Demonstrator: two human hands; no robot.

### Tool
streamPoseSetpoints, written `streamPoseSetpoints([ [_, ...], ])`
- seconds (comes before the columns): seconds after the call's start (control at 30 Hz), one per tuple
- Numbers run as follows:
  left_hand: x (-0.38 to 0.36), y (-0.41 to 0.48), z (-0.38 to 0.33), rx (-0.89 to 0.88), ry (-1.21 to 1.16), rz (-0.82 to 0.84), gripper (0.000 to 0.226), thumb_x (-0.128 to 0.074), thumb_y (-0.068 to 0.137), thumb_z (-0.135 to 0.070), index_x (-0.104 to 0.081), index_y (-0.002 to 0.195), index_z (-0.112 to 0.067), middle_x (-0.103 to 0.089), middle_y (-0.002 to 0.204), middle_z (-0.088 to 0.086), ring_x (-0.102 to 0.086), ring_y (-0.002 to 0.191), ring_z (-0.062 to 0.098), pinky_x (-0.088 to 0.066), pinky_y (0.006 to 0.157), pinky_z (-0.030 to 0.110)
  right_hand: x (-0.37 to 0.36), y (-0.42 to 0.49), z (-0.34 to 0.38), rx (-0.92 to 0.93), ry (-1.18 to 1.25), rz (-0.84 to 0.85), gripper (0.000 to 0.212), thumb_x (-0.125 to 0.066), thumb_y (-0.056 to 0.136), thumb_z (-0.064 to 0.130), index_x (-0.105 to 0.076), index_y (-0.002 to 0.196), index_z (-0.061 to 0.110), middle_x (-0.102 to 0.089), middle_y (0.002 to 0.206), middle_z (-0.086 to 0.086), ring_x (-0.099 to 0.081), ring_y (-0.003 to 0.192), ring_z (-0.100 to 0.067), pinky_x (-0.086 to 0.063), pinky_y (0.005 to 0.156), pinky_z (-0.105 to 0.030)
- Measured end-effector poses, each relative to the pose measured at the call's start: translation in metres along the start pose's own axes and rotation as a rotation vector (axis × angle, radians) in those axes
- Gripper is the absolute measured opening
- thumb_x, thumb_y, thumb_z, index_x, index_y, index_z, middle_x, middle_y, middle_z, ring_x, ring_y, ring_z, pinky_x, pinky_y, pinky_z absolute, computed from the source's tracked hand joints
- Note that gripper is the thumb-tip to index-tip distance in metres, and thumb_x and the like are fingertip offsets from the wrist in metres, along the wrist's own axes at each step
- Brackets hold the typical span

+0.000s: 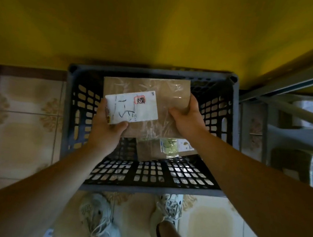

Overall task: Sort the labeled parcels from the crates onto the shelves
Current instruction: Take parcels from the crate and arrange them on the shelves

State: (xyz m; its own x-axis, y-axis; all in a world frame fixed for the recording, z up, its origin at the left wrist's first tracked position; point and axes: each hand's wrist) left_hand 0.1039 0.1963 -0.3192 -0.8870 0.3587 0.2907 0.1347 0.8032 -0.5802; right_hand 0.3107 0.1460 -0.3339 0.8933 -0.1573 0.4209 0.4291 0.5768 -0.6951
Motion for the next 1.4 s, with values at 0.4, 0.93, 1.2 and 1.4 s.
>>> streamPoseSetpoints([
  [0.4,0.110,-0.186,-0.156,-0.153,0.128,0.062,0.070,-0.070,0.081,0.004,-0.038,0.134,-0.029,-0.059,0.121,-0.010,-0.063,0.108,0.010,-0.057,0.085,0.032,0.080,-0.268,0.092,0.153,0.321,-0.082,0.074,-0.061,0.097,0.017,-0.017,0.141,0.058,-0.054,0.118,0.028,-0.061,0.102,0.001,-0.054,0.090,-0.028],
  [0.93,0.248,-0.453,-0.356,-0.626,-0.007,0.056,0.099,-0.077,0.078,-0.005,-0.021,0.138,-0.060,-0.047,0.132,-0.022,-0.057,0.116,0.014,-0.054,0.089,0.044,0.167,-0.604,0.223,0.562,0.475,-0.720,0.058,-0.076,0.080,0.043,-0.046,0.130,0.039,-0.047,0.129,0.010,-0.051,0.116,-0.014,-0.049,0.100,-0.042],
  [1.2,0.254,-0.584,-0.378,-0.799,-0.084,-0.275,0.067,-0.078,0.080,-0.018,-0.043,0.135,-0.035,-0.037,0.129,0.001,-0.051,0.103,0.010,-0.048,0.094,0.035,0.212,-0.704,0.215,0.794,0.561,-0.663,0.067,-0.073,0.086,0.037,-0.039,0.143,0.032,-0.039,0.144,0.004,-0.046,0.121,-0.010,-0.046,0.094,-0.028],
  [1.4,0.241,-0.667,-0.370,-0.934,-0.065,-0.380,0.059,-0.082,0.074,-0.019,-0.042,0.116,-0.027,-0.036,0.133,0.002,-0.048,0.101,0.011,-0.047,0.088,0.030,0.230,-0.775,0.202,0.906,0.787,-0.560,0.093,-0.074,0.087,0.032,-0.010,0.155,0.037,-0.033,0.154,0.001,-0.041,0.126,-0.007,-0.043,0.093,-0.023],
])
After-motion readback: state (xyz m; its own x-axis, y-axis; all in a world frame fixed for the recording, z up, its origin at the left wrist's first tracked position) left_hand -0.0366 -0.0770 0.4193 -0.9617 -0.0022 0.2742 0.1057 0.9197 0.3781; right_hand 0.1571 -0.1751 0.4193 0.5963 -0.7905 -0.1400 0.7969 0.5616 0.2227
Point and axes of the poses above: each hand's wrist, its own y-axis towards the middle knuckle, its own x-axis out of the back of the hand, z = x × y
